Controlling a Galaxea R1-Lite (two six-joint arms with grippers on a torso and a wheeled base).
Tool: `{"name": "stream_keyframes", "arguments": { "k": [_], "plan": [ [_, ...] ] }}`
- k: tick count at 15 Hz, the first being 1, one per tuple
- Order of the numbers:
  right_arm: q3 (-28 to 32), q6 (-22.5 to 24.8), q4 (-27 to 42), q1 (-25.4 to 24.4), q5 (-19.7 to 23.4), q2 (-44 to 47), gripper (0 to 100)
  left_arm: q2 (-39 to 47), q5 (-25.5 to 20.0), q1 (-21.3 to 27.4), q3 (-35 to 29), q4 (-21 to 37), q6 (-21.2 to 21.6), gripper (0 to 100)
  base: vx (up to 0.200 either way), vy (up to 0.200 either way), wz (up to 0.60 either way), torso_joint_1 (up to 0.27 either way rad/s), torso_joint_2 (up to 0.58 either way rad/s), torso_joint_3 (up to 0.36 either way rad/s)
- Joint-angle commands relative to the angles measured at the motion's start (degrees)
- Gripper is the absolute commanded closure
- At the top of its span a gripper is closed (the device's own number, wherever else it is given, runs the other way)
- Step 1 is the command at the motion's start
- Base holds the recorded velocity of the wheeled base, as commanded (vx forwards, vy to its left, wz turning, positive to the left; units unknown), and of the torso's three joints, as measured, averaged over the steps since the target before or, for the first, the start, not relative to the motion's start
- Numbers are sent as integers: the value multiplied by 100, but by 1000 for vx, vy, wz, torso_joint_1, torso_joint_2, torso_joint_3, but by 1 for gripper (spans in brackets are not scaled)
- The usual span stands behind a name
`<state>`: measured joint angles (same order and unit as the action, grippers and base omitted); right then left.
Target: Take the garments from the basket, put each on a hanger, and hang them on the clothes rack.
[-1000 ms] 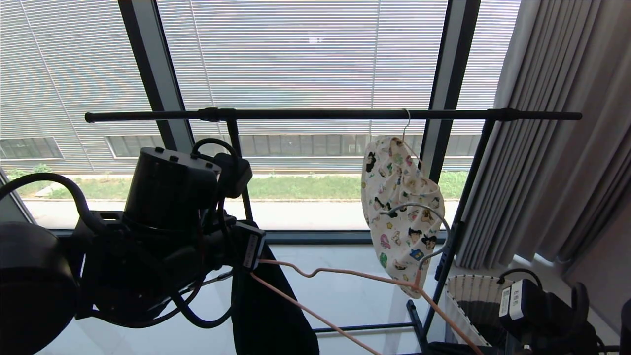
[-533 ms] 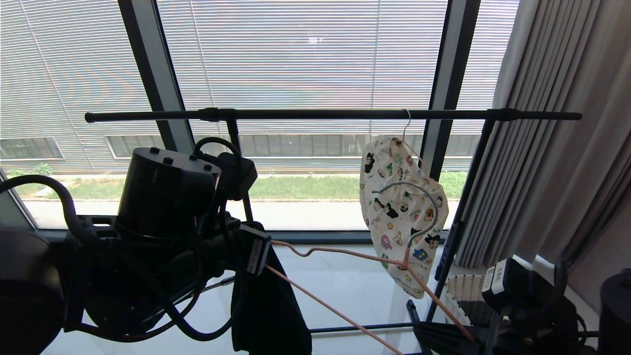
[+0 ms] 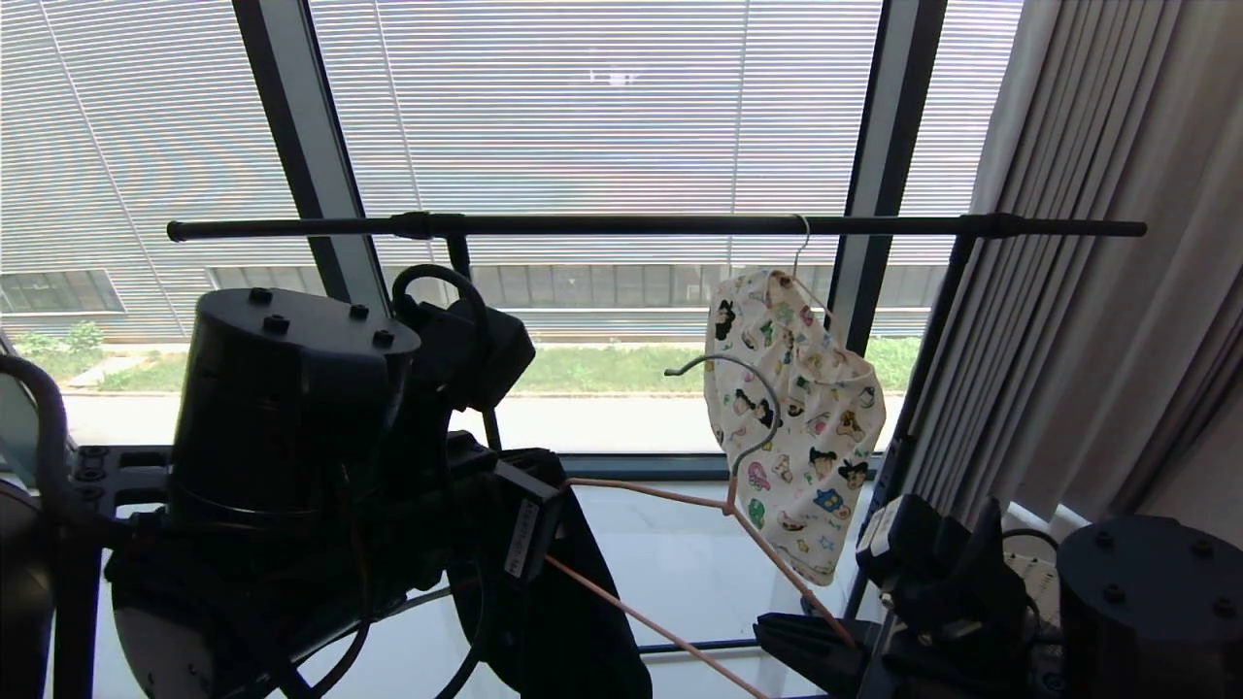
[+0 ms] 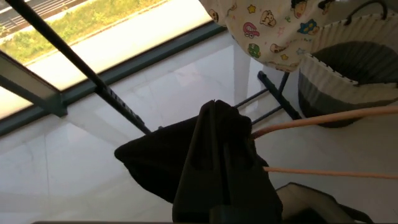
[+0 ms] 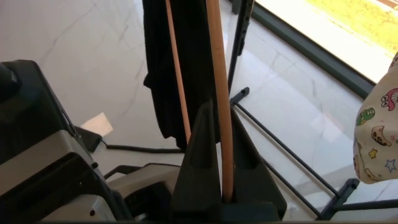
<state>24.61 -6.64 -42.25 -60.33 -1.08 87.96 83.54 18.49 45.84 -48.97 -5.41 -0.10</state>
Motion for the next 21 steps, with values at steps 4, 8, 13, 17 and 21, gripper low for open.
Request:
{"name": "stream_keyframes", "arguments": {
  "k": [4,8,13,17,21],
  "plan": [
    [281,-179,-20,-93,12,556,100,-136,-39,514,-7,-4,1,100,0,0,0,0,0,0],
    [624,-408,-29,-233,-15,820,100,-163,-39,725,-7,-4,1,100,0,0,0,0,0,0],
    [791,-592,-231,-348,-50,1136,100,-277,-12,945,-16,-4,-8,100,0,0,0,0,0,0],
    [791,-592,-284,-348,-190,1180,100,-339,-4,980,10,-4,1,100,0,0,0,0,0,0],
    [835,-680,-292,-277,-559,1171,100,-479,14,848,371,-4,300,100,0,0,0,0,0,0]
  ]
}}
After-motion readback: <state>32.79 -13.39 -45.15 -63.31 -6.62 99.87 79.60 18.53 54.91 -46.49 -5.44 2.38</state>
